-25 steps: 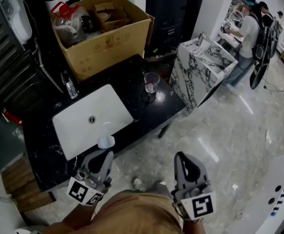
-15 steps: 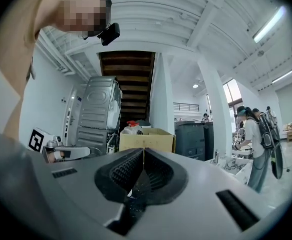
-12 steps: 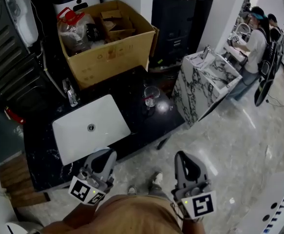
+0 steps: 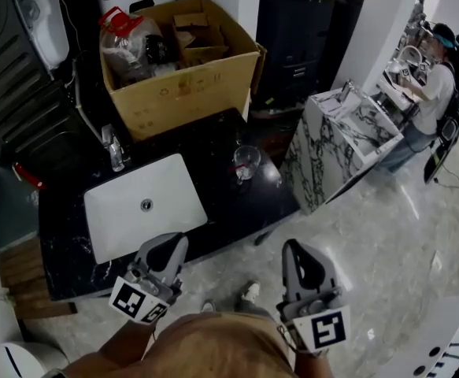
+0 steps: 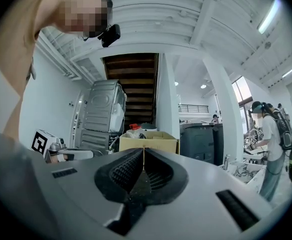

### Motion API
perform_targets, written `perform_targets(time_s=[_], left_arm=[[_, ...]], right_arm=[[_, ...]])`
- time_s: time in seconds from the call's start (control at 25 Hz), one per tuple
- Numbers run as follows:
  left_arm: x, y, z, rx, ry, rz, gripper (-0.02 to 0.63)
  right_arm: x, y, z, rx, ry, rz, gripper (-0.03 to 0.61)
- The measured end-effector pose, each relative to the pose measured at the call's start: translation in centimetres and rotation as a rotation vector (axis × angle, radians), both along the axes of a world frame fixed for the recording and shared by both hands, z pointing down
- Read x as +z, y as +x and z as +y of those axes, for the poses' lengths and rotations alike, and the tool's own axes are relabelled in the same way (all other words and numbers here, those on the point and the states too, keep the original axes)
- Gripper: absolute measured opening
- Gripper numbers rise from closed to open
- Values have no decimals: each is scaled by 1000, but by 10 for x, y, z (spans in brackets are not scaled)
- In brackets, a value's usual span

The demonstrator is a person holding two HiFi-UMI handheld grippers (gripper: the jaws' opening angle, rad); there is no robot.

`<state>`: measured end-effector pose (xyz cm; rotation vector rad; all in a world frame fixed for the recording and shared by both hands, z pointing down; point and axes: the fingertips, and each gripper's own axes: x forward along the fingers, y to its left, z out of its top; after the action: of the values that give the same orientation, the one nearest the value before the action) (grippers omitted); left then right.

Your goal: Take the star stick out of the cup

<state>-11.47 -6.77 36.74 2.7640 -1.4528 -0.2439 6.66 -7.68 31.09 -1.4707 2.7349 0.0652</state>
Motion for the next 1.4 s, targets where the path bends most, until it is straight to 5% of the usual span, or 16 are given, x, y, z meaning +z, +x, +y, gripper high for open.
perform_targets(time_s=[1.4], left_arm=[[28,33,-67,-4,-67,-76,5]], right_arm=[[19,31,-17,39,-47,-17,3]])
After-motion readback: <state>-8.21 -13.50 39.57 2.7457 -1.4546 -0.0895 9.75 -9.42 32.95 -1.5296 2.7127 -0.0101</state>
